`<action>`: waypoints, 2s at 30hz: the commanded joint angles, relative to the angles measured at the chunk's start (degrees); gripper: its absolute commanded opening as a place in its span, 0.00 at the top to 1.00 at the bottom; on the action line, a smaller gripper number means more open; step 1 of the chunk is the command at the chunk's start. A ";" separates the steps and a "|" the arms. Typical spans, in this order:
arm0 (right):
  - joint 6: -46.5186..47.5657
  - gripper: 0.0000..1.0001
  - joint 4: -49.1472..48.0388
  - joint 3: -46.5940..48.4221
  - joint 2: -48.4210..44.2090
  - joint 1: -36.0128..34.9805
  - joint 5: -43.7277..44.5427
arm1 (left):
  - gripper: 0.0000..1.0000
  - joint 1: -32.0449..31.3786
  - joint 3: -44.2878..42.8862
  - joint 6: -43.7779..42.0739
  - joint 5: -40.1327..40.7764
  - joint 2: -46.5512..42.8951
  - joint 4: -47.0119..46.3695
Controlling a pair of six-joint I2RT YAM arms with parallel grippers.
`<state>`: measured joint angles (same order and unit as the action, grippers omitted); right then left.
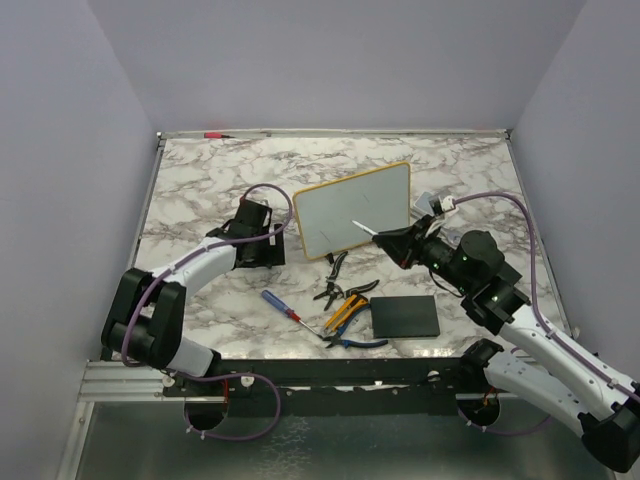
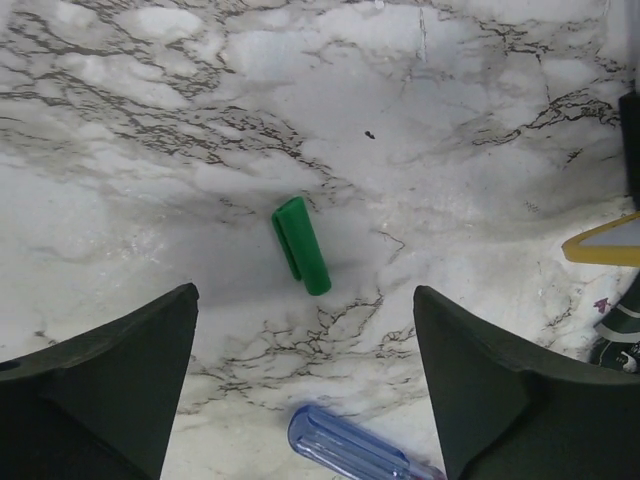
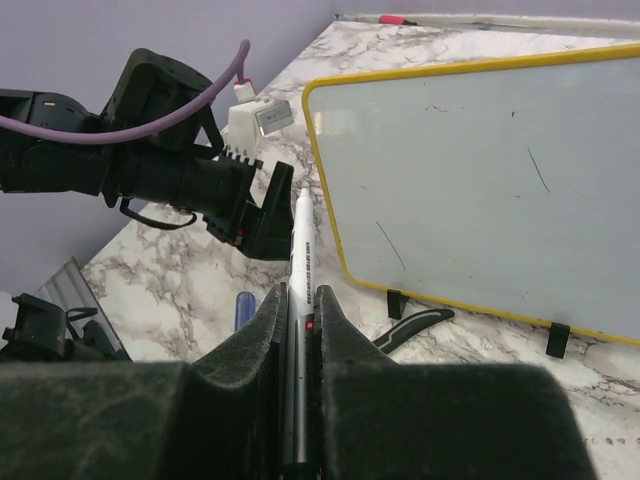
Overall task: Write a sentence on the whiteboard
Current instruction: Place the pen cap at the center of the board, then write on the whiteboard at the whiteboard stand.
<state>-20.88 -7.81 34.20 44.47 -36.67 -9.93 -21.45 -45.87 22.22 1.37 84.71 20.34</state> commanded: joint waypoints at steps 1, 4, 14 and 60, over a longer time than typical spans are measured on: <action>0.47 0.99 0.20 -0.62 -1.57 0.10 0.02 | 0.08 0.52 -0.99 -0.57 6.26 -5.97 1.88; 1.05 0.99 0.29 -0.88 -2.18 0.10 0.59 | 0.07 2.11 -2.21 -0.96 7.49 -10.10 2.74; 3.55 0.99 -4.97 -2.40 0.80 0.02 -4.96 | 0.06 4.40 -10.25 -12.95 0.62 -19.73 1.67; 8.30 0.99 -31.13 10.16 38.32 -4.71 0.30 | 0.64 6.79 -12.88 -11.92 -36.74 -3.14 -17.79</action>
<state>-14.02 -37.85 42.74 81.23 -40.80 -11.25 -14.04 -56.95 11.27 -36.69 80.47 3.70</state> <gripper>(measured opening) 0.109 0.381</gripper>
